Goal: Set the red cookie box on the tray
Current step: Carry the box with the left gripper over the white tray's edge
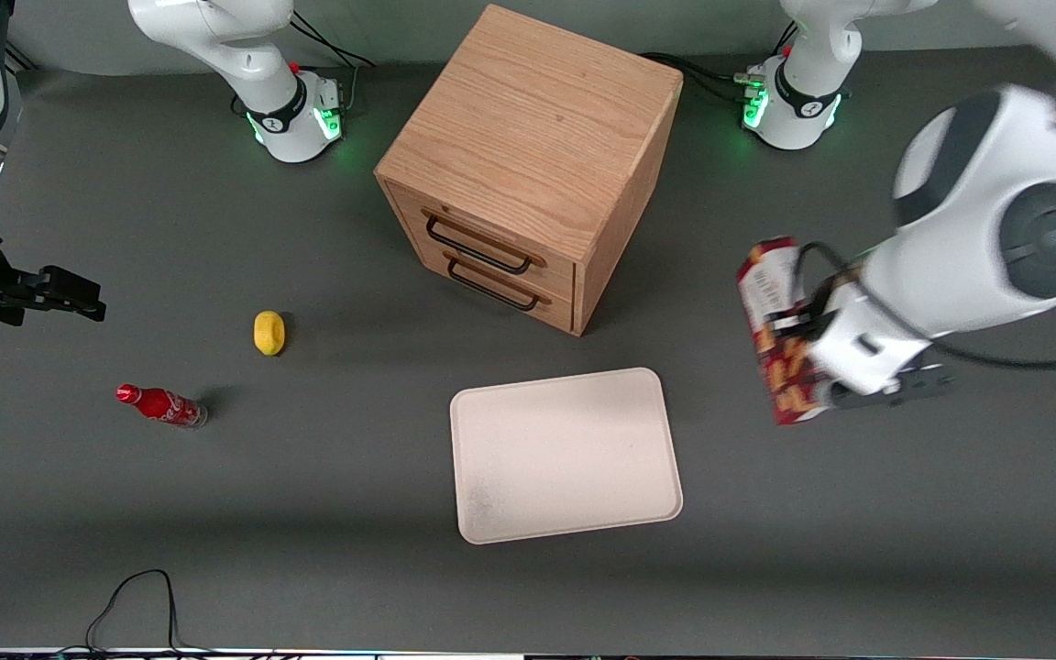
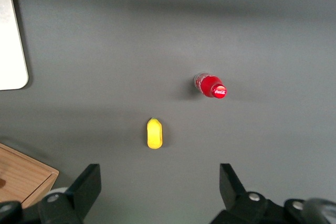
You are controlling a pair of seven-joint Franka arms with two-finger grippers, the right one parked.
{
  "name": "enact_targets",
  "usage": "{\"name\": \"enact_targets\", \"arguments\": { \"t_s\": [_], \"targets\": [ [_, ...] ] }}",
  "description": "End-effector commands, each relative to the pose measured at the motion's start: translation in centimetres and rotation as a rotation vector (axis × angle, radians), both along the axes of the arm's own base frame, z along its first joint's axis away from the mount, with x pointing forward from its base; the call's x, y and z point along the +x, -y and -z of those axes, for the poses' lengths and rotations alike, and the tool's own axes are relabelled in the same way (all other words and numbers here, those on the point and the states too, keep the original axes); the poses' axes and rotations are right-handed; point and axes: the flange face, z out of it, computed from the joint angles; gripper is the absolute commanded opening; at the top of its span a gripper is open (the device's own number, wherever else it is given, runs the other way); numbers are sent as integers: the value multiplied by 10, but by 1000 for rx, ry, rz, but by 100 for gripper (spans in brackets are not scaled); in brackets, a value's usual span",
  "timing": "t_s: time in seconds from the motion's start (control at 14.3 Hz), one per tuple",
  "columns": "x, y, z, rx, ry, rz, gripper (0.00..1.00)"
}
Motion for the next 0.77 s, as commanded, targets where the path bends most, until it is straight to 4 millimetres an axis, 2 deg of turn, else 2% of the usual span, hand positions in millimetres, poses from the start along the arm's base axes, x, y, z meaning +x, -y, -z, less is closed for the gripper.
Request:
{"name": "enact_targets", "arguments": {
  "t_s": [0.0,0.07,0.35,0.56,0.7],
  "targets": [
    [39,29,50,-80,11,-88,0],
    [47,33,66,-96,23,-115,0],
    [56,62,143,-69,34,-86,0],
    [53,84,190,-47,55,-55,0],
    [48,90,213,-33,63,-40,0]
  ]
}}
